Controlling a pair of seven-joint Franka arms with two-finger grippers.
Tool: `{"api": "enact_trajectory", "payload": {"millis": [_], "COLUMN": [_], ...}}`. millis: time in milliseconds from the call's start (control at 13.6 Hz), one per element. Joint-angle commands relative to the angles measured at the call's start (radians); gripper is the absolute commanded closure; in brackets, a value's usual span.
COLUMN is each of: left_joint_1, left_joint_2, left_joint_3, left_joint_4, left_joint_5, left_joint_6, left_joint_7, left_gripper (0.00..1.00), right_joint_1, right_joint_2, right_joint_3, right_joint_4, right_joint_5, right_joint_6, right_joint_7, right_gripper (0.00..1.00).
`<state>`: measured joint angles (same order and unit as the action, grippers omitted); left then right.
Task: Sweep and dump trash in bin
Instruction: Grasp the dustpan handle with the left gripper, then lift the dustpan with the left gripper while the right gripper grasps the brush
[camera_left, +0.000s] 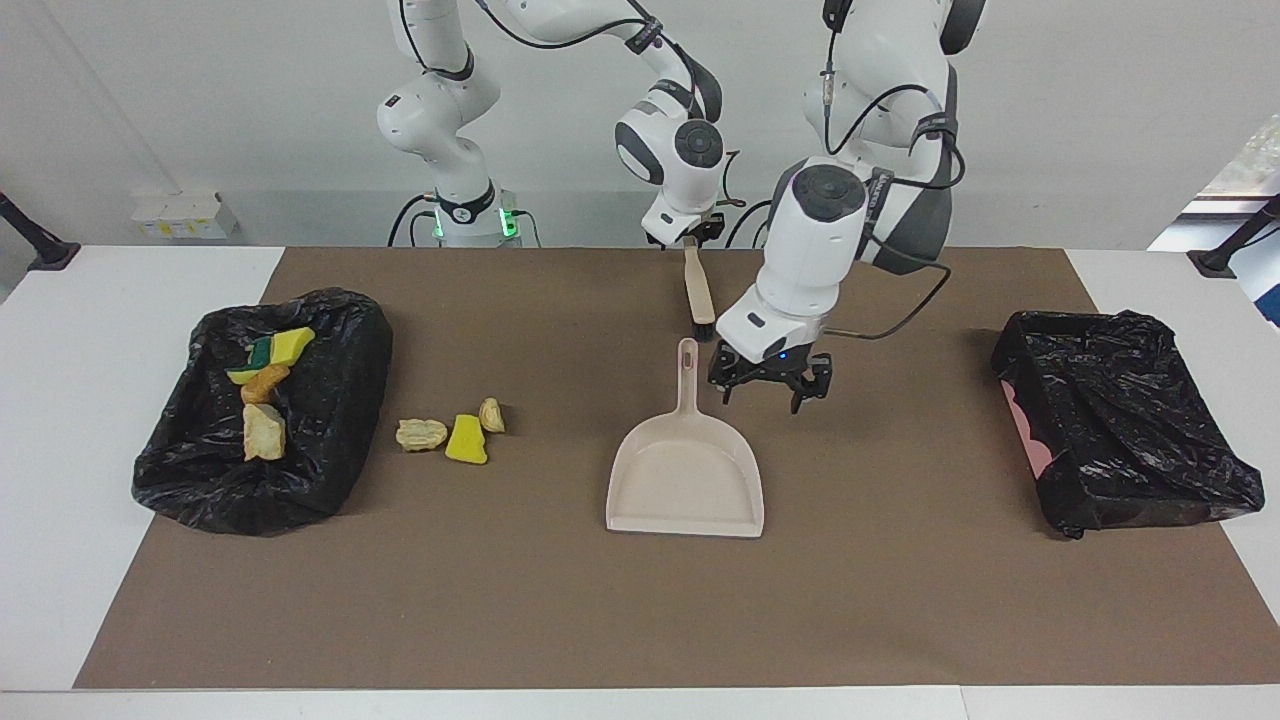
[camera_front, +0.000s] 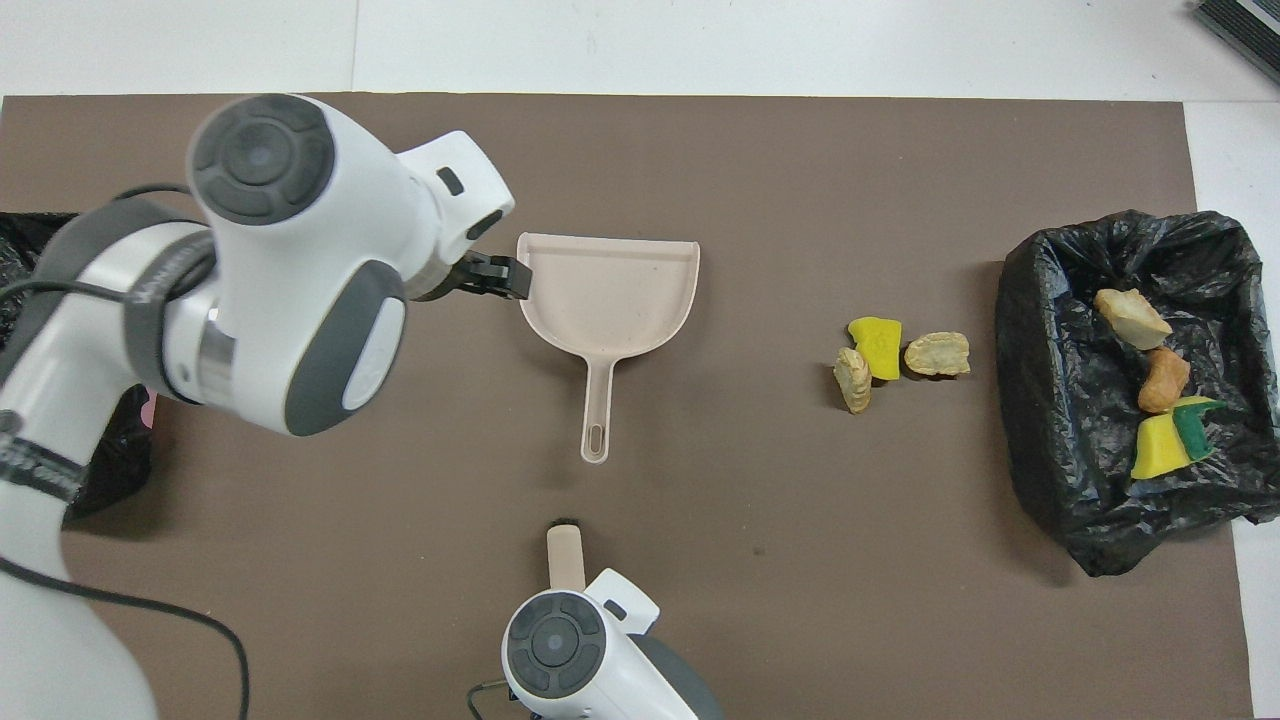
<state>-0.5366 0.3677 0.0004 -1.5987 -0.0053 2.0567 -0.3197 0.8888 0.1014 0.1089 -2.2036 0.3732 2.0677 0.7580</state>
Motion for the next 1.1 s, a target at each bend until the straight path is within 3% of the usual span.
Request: {"api": "enact_trajectory", "payload": {"millis": [0,147,220,293,513,807,1026], "left_joint_1": [-0.060,-0.094,-0.097,-0.098,-0.123,-0.128,-0.129], "left_joint_2": [-0.058,-0.062,-0.065,-0.073,-0.116,-0.122,-0.118], "left_joint_3": [0.018,0.018,0.016,0.016,0.016,0.013,0.013], "left_joint_4": [-0.151,-0.199,-0.211,-0.230,-0.315,-0.322,-0.323], "left_joint_5": [0.008,0.008,0.008,0.008,0.005,-0.007,-0.041], "left_joint_6": [0.095,0.132,0.138,0.144,0.187,0.181,0.187], "left_joint_7": [-0.038,-0.059,-0.064,-0.070,-0.081,-0.082,-0.082], "left_gripper": [0.00,0.00,0.00,0.00,0.00,0.20,0.21], "right_joint_1": [0.002,0.001,0.001,0.001,-0.011,-0.123,-0.218], "right_joint_2": [-0.026,-0.017,-0.015,-0.012,-0.008,-0.048,-0.063], "right_joint_3": [0.005,0.005,0.003,0.005,0.002,-0.003,-0.008], "right_joint_4": [-0.028,-0.021,-0.018,-0.008,0.015,0.015,0.015], "right_joint_5": [0.027,0.029,0.029,0.029,0.029,0.027,-0.003], "right_joint_6": [0.034,0.037,0.040,0.040,0.028,-0.009,-0.089], "right_joint_7": [0.026,0.026,0.026,0.026,0.026,0.014,-0.011], "right_gripper": [0.47,0.58,0.75,0.99,1.00,1.00,1.00]}}
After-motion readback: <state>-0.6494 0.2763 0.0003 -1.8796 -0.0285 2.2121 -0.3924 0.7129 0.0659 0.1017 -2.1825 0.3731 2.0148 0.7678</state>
